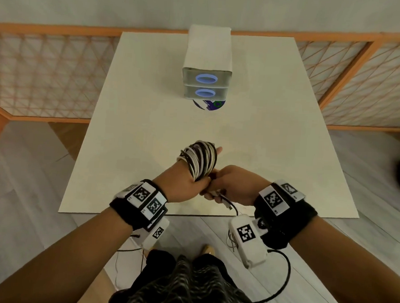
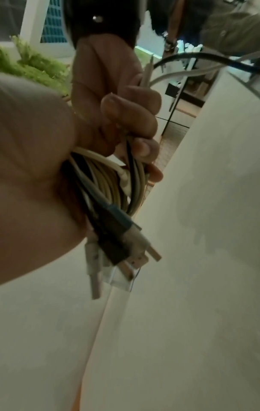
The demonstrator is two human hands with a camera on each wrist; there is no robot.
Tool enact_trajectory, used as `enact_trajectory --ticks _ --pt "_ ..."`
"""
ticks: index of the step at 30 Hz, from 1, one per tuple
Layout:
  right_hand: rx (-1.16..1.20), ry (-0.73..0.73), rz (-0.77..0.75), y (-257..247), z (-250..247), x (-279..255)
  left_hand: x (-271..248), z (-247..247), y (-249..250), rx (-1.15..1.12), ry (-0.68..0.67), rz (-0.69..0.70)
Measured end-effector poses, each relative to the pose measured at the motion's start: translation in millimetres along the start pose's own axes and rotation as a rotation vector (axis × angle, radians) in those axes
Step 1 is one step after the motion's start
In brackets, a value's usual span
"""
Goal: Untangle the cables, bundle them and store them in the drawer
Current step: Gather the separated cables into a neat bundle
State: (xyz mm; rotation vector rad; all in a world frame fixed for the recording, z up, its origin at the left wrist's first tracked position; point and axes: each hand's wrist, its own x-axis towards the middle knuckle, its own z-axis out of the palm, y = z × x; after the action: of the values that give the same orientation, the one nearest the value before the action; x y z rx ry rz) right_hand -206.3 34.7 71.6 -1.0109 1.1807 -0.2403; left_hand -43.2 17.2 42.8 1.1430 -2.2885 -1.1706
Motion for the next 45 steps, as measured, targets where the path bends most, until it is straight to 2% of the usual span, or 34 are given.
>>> enact_trajectory --ticks 3,5,8,10,11,12,13,14,17,19,21,24,27,29,32,34,36,39,41,43,45 --pt "0.195 -0.044 0.029 1 -5 3 -3 4 -15 0.156 -0.13 0.013" --pt "0.251 -0.036 0.016 0 -5 5 -1 7 -20 0.343 -0.092 0.018" --pt "-0.062 0.106 -0.007 -1 2 4 10 9 -27 0.532 -0.007 0.159" --pt "-0.38 0.144 -0.008 4 4 3 11 9 -39 0.598 0.024 0.059" --pt "-0.519 0.136 -0.043 6 3 0 9 8 -43 0.451 0.037 -0.066" --pt "-0.604 0.131 -0.094 7 1 -3 6 6 -45 0.205 0.058 -0.209" --pt "-0.637 0.131 -0.138 7 -5 -5 4 4 -48 -0.049 0.016 -0.351" --pt "-0.643 0.146 -0.193 6 -11 -7 0 1 -46 -0.251 -0.076 -0.432" --pt "-0.592 0.302 -0.42 -3 -31 0 -9 -6 -30 -0.617 -0.37 -0.405" --pt "-0.612 0.362 -0.553 -6 -34 11 -10 -4 -12 -0.836 -0.42 -0.371" --pt "-0.589 0.416 -0.592 -2 -30 24 -7 0 0 -1.041 -0.339 -0.368" --pt "-0.529 0.47 -0.488 17 -23 34 -4 0 9 -1.327 -0.072 -0.339" --pt "-0.51 0.328 -0.318 41 -6 32 1 -11 12 -1.582 0.266 -0.285" --pt "-0.5 0.249 -0.26 50 9 26 7 -21 9 -1.562 0.451 -0.337" --pt "-0.628 0.187 -0.299 48 22 12 11 -28 -2 -1.321 0.521 -0.428" --pt "-0.766 0.129 -0.355 40 27 0 9 -27 -12 -1.085 0.49 -0.481" --pt "-0.898 0.106 -0.466 29 27 -10 5 -21 -18 -0.866 0.394 -0.515" --pt "-0.944 0.19 -0.681 11 16 -12 0 -5 -11 -0.739 0.199 -0.48" --pt "-0.91 0.237 -0.756 5 8 -7 -4 5 -4 -0.757 0.069 -0.455" --pt "-0.794 0.266 -0.731 3 2 -4 -9 9 -1 -0.911 -0.043 -0.508" --pt "-0.672 0.276 -0.707 4 -2 -3 -14 11 0 -1.018 -0.171 -0.495"
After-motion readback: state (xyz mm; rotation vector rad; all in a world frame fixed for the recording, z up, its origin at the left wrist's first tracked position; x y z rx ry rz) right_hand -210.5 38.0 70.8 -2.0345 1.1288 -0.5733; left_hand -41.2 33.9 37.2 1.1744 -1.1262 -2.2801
